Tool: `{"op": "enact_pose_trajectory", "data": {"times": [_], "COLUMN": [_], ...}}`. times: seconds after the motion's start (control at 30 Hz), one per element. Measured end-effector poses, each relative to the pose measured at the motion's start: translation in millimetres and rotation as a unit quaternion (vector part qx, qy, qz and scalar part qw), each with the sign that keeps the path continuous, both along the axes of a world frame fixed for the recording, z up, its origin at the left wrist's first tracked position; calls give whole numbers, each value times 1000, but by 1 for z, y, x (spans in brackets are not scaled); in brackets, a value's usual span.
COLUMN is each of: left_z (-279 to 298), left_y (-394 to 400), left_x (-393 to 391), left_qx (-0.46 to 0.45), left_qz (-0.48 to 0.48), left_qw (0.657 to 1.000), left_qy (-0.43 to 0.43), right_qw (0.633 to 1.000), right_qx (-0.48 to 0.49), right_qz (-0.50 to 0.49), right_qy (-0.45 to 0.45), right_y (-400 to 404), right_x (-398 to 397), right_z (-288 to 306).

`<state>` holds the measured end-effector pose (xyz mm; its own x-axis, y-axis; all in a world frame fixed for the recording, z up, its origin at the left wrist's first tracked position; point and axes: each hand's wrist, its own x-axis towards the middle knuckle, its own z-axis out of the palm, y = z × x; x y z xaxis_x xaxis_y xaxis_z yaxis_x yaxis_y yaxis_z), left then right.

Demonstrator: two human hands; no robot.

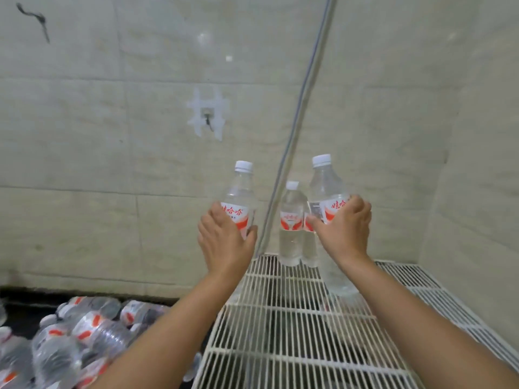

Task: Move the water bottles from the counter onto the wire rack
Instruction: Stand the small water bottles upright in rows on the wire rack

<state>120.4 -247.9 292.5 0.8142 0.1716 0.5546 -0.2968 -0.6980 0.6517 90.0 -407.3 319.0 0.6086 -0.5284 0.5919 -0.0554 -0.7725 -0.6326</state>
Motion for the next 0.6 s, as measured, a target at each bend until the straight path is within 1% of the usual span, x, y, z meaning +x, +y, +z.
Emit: {"op": "enact_pose_trajectory", "data": {"times": [0.07,0.17,0.37,0.5,0.6], "left_z": [2,-5,-20,-25,-36], "left_y": [-48,-109,-209,-261,-285], "left_x": [7,16,42,61,76], "left_qx": [-50,-104,-101,-92,-108], "left_qz": [-48,-80,-126,-108,-102], "left_qw": [998,991,987,989,988], "left_qy": [1,21,26,42,52], "right_qw": [1000,999,997,998,998], "right_qx": [0,21,39,30,26], "right_qz": [-24,-48,-63,-61,-50], "right_qy": [-11,-14,-4,-2,6], "right_y": [-51,-107,-182,-210,-224], "right_x": [2,7,31,45,52], "right_z": [-3,-18,-47,-61,-68]}}
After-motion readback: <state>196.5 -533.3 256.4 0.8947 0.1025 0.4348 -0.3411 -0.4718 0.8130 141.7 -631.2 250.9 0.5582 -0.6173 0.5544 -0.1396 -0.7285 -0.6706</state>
